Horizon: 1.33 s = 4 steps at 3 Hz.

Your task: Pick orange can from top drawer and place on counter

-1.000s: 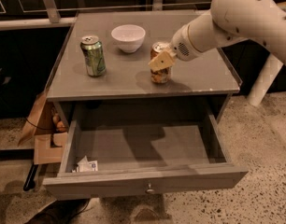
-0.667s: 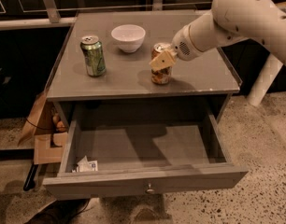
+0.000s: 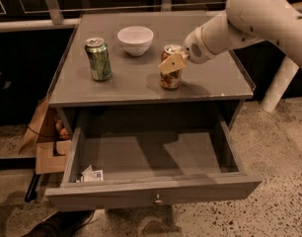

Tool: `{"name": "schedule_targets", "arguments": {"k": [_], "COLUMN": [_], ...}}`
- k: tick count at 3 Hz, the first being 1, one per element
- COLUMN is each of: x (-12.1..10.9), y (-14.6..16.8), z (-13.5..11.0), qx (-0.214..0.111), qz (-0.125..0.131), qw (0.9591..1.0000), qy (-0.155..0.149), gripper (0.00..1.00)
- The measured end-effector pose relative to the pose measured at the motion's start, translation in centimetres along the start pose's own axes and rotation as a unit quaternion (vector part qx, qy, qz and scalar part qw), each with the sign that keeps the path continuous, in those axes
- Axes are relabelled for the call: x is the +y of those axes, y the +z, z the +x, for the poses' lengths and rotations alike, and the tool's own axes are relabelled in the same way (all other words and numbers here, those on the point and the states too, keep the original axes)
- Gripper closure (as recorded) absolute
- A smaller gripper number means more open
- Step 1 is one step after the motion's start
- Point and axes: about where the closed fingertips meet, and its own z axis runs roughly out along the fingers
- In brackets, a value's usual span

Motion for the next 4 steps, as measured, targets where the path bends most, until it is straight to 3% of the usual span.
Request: {"name": "schedule_targets", "arguments": {"k": [3,4], "x": [0.00,0.01], "y": [0.01,0.01], "z": [0.00,0.00], "qx": [0.000,0.000], "qz": [0.000,0.000], "qw": [1.0000,1.0000], "qy": [0.000,0.000], "gripper": [0.35,0.03]}}
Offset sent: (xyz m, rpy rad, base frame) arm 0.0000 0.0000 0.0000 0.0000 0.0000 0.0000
